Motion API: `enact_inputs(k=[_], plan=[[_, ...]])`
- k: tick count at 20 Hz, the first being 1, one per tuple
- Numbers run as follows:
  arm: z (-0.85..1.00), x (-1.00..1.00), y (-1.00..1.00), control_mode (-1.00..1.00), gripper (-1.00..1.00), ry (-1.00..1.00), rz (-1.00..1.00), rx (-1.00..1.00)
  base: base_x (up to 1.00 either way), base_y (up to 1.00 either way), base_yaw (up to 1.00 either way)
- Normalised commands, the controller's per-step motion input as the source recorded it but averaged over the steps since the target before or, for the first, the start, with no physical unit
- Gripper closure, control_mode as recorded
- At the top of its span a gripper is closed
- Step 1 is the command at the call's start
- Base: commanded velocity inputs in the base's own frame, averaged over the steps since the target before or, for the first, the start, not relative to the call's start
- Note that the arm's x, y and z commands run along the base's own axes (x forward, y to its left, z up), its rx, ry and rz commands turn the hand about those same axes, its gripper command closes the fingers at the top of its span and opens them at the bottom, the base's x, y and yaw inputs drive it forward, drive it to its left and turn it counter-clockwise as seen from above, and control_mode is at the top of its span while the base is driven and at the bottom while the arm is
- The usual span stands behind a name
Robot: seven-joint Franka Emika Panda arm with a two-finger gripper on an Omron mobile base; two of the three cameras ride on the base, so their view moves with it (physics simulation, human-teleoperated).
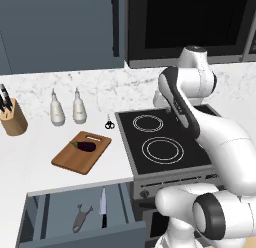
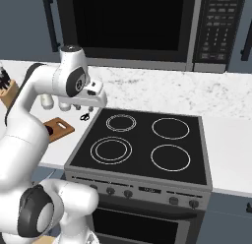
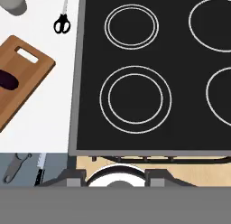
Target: Place the appropriate cutting tool for cutting the eggplant skin on the cutting board.
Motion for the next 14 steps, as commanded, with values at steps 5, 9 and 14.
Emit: enact_inputs(k=[5, 9, 14], plan=[[0.00, -0.28, -0.05, -1.00, -1.00, -0.09, -0.01, 0.01, 0.00, 0.00, 0.00], [-0.08, -0.89, 0.11, -1.00, -1.00, -0.07, 0.00, 0.00, 0.00, 0.00, 0.00], [-0.55, -0.75, 0.94, -1.00, -1.00, 0.05, 0.00, 0.00, 0.00, 0.00, 0.00]])
